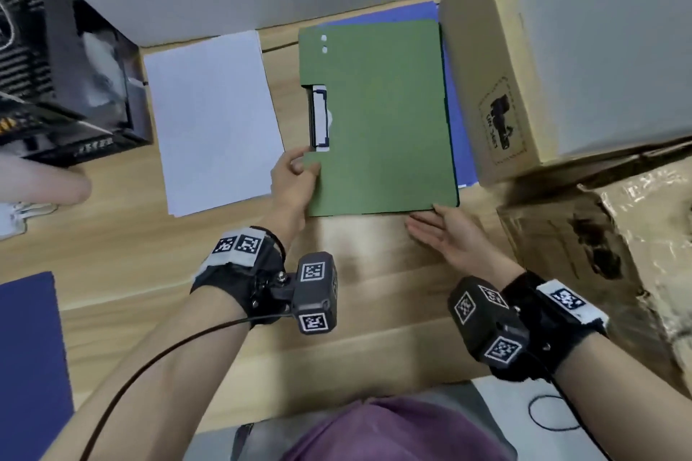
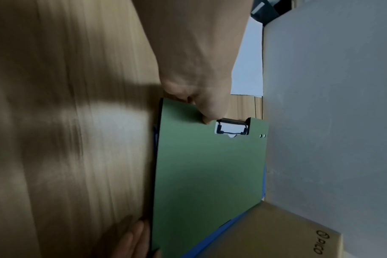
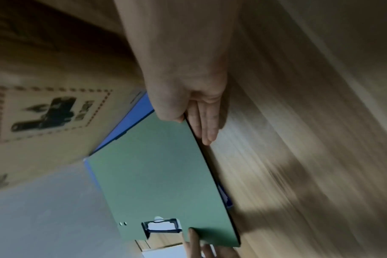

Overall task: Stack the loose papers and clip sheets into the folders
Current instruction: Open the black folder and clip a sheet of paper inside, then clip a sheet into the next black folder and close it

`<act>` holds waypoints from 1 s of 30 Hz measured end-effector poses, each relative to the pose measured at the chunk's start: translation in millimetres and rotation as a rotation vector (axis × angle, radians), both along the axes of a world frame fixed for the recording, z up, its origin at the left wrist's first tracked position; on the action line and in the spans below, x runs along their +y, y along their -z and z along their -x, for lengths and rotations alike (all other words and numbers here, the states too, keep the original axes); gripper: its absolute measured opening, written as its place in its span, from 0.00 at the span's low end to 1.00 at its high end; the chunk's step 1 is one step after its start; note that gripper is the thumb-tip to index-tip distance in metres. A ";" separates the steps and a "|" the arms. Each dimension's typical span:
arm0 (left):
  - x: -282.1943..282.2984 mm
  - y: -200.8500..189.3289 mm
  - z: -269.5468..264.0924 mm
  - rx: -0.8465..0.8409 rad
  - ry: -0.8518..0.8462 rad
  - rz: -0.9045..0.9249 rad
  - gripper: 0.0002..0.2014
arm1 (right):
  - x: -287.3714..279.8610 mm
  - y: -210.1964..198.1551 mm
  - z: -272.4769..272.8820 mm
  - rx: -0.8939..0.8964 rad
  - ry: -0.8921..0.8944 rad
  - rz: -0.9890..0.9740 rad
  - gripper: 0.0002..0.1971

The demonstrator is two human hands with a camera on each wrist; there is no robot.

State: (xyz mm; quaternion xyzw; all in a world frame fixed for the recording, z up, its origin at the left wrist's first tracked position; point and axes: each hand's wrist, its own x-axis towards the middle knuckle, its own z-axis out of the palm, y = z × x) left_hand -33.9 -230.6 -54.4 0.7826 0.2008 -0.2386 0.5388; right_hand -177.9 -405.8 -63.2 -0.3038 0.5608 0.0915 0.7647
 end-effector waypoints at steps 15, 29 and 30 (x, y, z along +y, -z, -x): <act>-21.7 -0.9 -16.2 -0.089 0.273 -0.237 0.18 | -26.6 -2.8 -6.9 -0.027 -0.183 0.100 0.09; 107.9 -39.1 39.5 0.341 0.567 0.322 0.22 | 130.5 -17.7 2.1 0.000 -0.676 0.205 0.06; 133.6 -37.2 44.1 0.314 0.544 0.306 0.21 | 146.1 -20.6 1.4 -0.004 -0.702 0.221 0.05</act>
